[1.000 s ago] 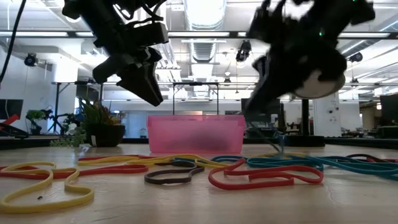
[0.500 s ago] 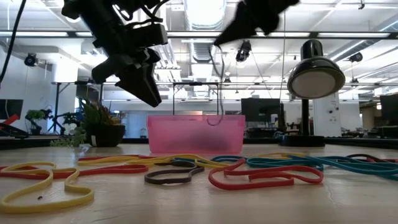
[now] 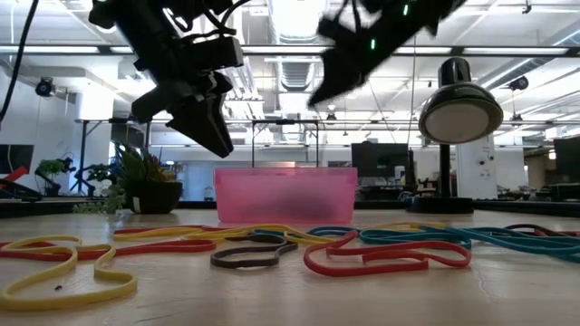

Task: Pick and place rubber bands into bin
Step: Put the blue rubber bands into the pink bin, then put the red rubber bands into the pink bin

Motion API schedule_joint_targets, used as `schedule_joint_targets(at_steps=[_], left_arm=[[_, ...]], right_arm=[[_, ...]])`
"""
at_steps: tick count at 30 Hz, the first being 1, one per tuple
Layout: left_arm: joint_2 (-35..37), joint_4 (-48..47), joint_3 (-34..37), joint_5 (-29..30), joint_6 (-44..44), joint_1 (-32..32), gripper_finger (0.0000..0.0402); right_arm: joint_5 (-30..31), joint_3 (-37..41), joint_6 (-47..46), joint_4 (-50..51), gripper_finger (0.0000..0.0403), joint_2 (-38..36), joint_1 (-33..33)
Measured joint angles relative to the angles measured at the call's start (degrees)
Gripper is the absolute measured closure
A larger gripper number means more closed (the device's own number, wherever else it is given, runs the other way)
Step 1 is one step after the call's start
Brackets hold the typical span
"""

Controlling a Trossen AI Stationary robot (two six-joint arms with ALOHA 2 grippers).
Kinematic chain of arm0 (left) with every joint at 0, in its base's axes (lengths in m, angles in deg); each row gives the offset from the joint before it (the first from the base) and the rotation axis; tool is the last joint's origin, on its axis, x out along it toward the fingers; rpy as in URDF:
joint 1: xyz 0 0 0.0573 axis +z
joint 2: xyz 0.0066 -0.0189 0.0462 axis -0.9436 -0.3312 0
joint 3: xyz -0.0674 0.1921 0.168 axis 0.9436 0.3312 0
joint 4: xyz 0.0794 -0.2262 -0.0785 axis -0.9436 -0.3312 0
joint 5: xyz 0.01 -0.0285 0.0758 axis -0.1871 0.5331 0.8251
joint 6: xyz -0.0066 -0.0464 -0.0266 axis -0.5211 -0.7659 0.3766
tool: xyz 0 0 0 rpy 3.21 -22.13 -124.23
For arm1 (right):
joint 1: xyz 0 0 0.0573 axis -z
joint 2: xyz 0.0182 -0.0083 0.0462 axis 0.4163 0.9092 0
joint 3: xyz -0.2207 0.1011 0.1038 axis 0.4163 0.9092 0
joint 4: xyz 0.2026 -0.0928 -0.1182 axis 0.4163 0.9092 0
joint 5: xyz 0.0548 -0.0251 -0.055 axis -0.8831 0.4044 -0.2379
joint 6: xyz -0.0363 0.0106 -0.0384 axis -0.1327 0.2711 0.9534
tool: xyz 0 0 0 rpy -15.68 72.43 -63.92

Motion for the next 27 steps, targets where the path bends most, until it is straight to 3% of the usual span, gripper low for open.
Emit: schedule_joint_targets(at_steps=[2, 6, 8, 19, 27], left_arm=[[0.0, -0.05, 0.13, 0.02, 0.0, 0.0, 0.0324], [0.0, 0.02, 0.34, 0.02, 0.0, 0.0, 0.0324], [0.0, -0.06, 0.39, 0.02, 0.0, 0.0, 0.0324], [0.0, -0.02, 0.45, -0.33, -0.1, 0.0, 0.0324], [0.0, 2.04, 2.83, -11.11, -3.78, -1.19, 0.0324]], right_arm=[[-1.47, 1.21, -2.63, -1.11, 0.0394, 1.65, 2.02], [-15.22, 2.73, -2.5, -4.52, 0.039, 5.59, 4.77], [-18.94, 2.65, -2.74, -5.11, 0.0378, 7.2, 5.25], [-19.98, 1.05, -3.37, -2.28, 0.0256, 6.58, 5.18], [-28.07, 0.71, -5.65, 7.0, 0.0223, 1.46, -0.63]])
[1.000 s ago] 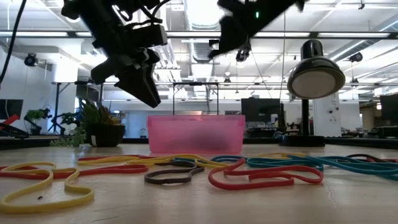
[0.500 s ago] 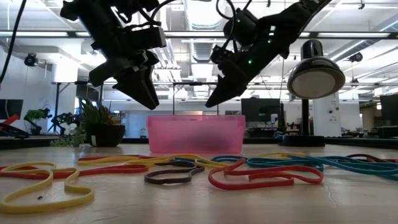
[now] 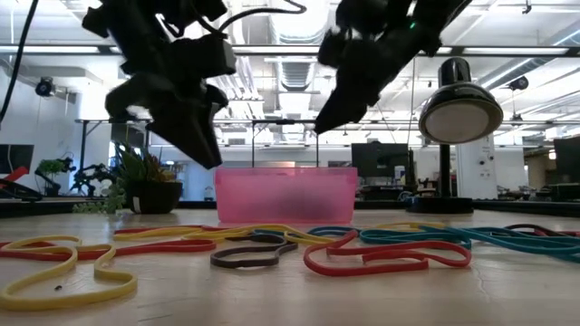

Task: Pick and place rubber bands into bin
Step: Put the red rubber bands into the pink bin

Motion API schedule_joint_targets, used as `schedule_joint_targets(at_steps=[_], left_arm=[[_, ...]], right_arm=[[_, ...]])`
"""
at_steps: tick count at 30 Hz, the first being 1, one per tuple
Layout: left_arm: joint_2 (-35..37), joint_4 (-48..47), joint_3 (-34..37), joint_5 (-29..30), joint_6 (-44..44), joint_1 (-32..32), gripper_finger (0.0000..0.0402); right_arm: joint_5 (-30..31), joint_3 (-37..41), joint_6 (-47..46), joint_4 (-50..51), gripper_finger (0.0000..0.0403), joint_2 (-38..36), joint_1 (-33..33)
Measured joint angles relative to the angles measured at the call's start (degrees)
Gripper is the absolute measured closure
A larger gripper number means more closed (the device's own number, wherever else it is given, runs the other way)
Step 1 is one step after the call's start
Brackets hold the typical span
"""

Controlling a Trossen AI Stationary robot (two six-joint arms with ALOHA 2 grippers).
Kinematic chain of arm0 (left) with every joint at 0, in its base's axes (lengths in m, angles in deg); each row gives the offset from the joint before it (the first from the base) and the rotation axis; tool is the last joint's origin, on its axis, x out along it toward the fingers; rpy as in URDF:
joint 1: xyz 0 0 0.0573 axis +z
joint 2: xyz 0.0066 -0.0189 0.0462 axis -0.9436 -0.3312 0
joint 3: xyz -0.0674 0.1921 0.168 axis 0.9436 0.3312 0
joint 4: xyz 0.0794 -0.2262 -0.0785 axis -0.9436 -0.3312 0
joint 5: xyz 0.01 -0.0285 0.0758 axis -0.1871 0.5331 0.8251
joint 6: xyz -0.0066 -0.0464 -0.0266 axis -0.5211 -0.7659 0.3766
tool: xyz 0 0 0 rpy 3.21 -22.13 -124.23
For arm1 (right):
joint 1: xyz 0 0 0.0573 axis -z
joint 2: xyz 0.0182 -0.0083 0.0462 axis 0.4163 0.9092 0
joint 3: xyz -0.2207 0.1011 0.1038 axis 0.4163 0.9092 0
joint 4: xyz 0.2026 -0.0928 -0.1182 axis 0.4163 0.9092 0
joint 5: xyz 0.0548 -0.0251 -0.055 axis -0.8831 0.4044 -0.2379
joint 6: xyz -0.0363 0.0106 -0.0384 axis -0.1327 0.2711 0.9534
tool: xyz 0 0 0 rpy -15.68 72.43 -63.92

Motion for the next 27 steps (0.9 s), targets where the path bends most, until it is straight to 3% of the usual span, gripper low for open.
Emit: schedule_joint_targets(at_steps=[12, 21, 27], left_arm=[[0.0, 7.17, 5.69, -0.93, -5.39, -5.29, 0.0324], [-0.03, 14.3, 8.74, 1.12, -5.3, -6.61, 0.0324], [-0.65, 19.54, 12.55, 2.15, -5.29, -6.57, 0.0324]], right_arm=[[0.83, 0.77, -2.51, 3.29, 0.0229, -0.63, -17.59], [18.25, 0.99, -7.16, 3.77, 0.025, -0.63, -29.14], [23.43, 0.96, -7.79, 3.77, 0.0263, -0.63, -33.89]])
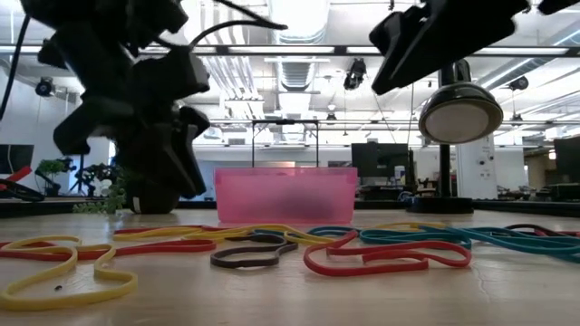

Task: Pick and place rubber bands into bin
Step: Put the red rubber bands into the pink bin

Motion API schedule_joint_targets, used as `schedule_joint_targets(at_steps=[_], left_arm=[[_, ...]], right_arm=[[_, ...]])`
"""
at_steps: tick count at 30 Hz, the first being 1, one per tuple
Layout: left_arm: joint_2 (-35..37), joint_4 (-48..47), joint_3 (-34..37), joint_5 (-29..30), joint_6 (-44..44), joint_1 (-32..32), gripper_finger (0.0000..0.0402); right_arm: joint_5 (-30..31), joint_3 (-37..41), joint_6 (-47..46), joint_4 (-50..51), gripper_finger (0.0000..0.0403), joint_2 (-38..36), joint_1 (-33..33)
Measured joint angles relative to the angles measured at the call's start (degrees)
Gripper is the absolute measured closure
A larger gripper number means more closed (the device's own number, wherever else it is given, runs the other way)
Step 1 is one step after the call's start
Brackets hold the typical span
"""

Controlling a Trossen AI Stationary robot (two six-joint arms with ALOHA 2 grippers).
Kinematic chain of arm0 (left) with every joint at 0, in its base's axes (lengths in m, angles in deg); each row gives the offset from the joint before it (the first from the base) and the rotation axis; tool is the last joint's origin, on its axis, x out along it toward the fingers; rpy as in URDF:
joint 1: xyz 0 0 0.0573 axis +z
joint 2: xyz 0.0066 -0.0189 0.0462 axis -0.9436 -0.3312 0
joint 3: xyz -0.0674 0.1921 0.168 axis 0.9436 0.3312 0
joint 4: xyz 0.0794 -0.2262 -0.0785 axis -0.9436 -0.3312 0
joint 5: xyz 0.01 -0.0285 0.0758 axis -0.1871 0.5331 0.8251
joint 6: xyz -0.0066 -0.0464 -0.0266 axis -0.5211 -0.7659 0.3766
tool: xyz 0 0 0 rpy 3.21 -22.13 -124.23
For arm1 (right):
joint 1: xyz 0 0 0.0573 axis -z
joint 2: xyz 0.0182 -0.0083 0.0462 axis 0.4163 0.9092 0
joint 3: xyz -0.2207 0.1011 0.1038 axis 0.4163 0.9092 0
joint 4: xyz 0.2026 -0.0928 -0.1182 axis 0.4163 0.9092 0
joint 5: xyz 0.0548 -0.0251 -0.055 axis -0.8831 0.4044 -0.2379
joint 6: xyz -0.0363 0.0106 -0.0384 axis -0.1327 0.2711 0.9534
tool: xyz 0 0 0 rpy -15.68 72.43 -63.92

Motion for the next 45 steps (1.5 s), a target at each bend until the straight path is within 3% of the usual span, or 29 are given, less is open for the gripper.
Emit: schedule_joint_targets(at_steps=[14, 25, 35, 45], left_arm=[[-6.2, 3.65, 0.63, 0.07, 0.02, 0.0, 0.0324], [-6.23, 3.6, 0.63, -0.94, 0.0, 0.04, 0.0326], [-6.52, 3.12, 0.64, -3.28, -4.08, 0.07, 0.0394], [-5.23, 1.46, 0.3, -2.67, 0.3, -0.06, 0.0401]], right_arm=[[0.66, -0.46, -0.3, -0.26, 0.0286, -0.72, -1.24], [0.65, -0.43, -0.42, -0.33, 0.0298, -0.72, -1.22], [0.61, -0.43, -1.32, -0.33, 0.0311, -0.72, -1.24], [0.6, -0.43, -1.51, -0.26, 0.0314, -0.72, -1.22]])
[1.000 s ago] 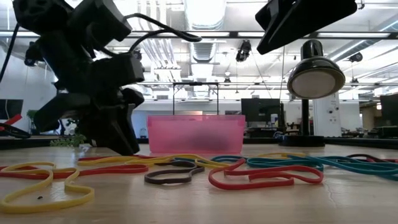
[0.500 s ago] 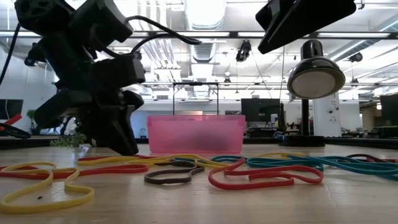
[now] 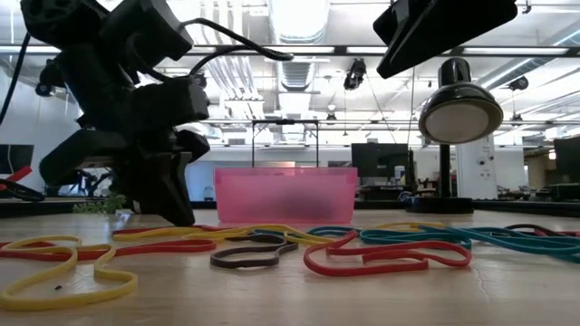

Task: Pick and place rubber bands into bin
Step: Put the red rubber bands into the pink bin

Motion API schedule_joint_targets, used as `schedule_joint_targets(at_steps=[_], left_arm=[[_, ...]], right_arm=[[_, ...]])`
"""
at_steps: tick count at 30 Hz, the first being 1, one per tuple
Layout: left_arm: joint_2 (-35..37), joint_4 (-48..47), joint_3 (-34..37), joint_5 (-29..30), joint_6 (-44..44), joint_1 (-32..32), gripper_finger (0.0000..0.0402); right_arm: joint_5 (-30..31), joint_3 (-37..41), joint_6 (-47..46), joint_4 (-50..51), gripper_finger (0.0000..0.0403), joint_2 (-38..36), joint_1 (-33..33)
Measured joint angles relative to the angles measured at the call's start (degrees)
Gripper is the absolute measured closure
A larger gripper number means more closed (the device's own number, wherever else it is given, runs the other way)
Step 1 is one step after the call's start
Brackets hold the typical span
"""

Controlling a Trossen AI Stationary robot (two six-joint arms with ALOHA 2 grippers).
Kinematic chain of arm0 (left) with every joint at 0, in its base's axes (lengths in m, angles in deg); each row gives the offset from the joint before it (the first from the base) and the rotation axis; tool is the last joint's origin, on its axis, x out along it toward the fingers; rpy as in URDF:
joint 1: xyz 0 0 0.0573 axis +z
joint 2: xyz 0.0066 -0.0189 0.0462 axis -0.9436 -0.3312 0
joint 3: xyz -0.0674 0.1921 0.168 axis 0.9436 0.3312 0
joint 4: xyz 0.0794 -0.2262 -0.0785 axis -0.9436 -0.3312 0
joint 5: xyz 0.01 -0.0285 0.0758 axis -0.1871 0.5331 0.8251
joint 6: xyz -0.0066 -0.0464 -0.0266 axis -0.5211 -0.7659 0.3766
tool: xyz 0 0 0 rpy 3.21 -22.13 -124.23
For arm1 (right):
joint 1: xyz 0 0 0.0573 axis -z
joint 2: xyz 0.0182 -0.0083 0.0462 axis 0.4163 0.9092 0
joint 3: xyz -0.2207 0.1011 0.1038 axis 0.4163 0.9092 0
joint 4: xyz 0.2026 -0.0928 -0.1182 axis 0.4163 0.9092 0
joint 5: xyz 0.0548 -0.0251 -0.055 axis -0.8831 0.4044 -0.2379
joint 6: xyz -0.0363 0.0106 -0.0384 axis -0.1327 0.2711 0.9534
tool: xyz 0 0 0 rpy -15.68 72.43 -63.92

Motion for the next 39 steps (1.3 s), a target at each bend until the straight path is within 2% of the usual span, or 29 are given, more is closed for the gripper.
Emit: schedule_joint_targets(at_steps=[16, 20, 28, 39], left_arm=[[4.67, -1.12, -2.39, 13.52, 3.8, -2.16, 0.0401], [6.27, -1.56, -2.52, 9.34, 2.25, -2.39, 0.0401], [5.08, -4.63, -1.54, 4.11, -8.1, -2.26, 0.0392], [2.0, -4.5, -1.23, 2.37, -11.27, -2.26, 0.0296]], right_arm=[[-0.13, 0.02, 0.0, 0.25, 0.0319, 0.0, 0.0], [-0.12, 0.02, -0.38, 0.22, 0.0316, 0.0, 0.0], [-0.11, 0.02, -0.82, 0.2, 0.0325, 0.0, 0.0], [-0.09, 0.22, -0.87, 0.07, 0.0318, 0.02, 0.0]])
